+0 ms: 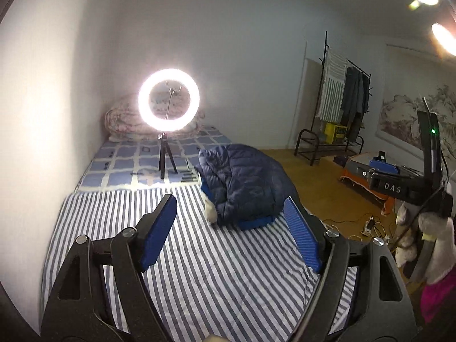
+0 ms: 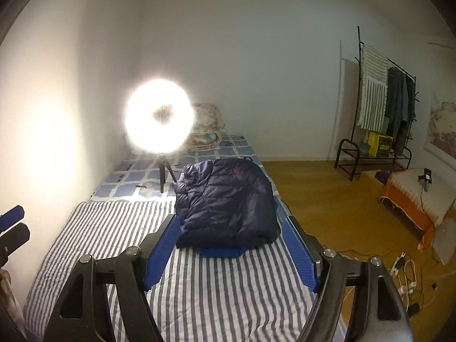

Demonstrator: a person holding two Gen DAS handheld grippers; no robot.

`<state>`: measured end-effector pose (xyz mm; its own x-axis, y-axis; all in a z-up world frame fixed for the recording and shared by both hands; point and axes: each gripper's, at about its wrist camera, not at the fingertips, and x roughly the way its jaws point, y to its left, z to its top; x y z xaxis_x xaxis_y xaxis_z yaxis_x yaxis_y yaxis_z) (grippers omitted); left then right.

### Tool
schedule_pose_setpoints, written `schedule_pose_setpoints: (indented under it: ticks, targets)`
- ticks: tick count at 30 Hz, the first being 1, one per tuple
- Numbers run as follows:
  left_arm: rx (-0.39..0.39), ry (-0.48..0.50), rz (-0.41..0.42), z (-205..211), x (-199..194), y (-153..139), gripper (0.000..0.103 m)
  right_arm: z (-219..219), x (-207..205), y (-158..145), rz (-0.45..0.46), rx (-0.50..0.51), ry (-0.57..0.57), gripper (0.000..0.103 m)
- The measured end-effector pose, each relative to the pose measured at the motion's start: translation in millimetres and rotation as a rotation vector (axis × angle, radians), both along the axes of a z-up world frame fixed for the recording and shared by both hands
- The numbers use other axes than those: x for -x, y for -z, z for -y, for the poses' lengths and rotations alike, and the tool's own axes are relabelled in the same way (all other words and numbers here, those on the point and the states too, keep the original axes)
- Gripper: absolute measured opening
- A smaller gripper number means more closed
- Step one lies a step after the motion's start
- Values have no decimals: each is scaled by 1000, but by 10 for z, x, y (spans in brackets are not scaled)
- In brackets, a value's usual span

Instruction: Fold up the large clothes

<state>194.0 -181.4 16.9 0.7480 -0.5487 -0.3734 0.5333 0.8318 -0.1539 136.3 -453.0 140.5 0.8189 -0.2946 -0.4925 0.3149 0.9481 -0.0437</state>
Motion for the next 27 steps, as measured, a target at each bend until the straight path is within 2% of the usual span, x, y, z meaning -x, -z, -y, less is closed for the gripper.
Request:
schedule_pose_setpoints:
  ticks: [5,8,10,13,16,19,27]
  targets:
    - [-60,17,-11,28,193,191,81,-162,232,281,18,16,25,81]
    - [-59,13,-17,-6,269,309,89,-169,226,419,0,3,17,81]
    - [-66,14,-26,-3,289,369,90,-199,227,484,-13,23,21,82]
    - [-82,15,-23,19,322,409,92,-185,274,573,-2,-5,29,92]
    - [-65,9,-7,-6,367,400,103,-170,251,627,-12,-4,38,94]
    - [-75,-8,24,-11,401,386,103,-179,273,614,9,9,63,103]
    - [-108,-35,11,-13,361,455,103,-166,252,705,16,9,75,103]
